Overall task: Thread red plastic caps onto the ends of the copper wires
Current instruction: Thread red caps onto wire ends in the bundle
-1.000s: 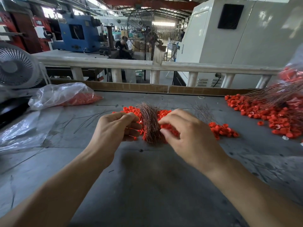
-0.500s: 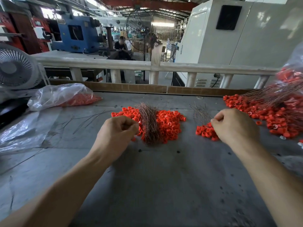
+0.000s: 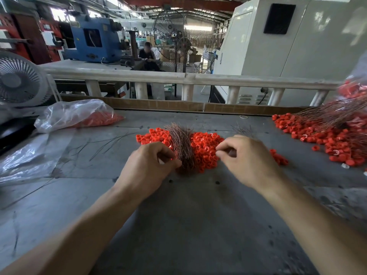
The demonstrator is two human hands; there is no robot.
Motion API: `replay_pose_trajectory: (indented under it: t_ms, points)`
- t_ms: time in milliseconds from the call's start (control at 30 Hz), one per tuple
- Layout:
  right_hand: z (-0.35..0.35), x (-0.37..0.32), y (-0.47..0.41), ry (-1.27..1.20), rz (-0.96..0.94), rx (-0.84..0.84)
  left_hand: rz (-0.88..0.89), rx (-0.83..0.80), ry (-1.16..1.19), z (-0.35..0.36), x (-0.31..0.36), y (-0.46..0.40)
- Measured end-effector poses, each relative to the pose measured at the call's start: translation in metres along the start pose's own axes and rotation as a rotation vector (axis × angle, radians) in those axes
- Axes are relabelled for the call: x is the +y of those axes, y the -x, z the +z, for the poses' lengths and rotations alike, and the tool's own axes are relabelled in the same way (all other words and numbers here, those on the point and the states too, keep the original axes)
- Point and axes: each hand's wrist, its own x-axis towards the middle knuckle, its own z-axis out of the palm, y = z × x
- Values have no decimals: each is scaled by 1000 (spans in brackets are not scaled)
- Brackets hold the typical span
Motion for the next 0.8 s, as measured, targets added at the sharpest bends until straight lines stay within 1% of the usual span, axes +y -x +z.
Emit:
replay_pose_trajectory:
  t_ms: [233,500,567,667,800]
  points:
    - [11,-19,8,-30,-110,-86,80,47,-127,4,1,-3]
    - [12,-24,10,-84,-160,-50,110,81,-154,2,11,2]
    - [12,-27,11,-146,-184,-32,143,95,-138,0,16,5]
    - [12,-34,13,-269,-237,-32,252,125,-99,-4,25,12]
    - [15,-43,14,-457,-234,-38,368,131,-9,-5,34,18]
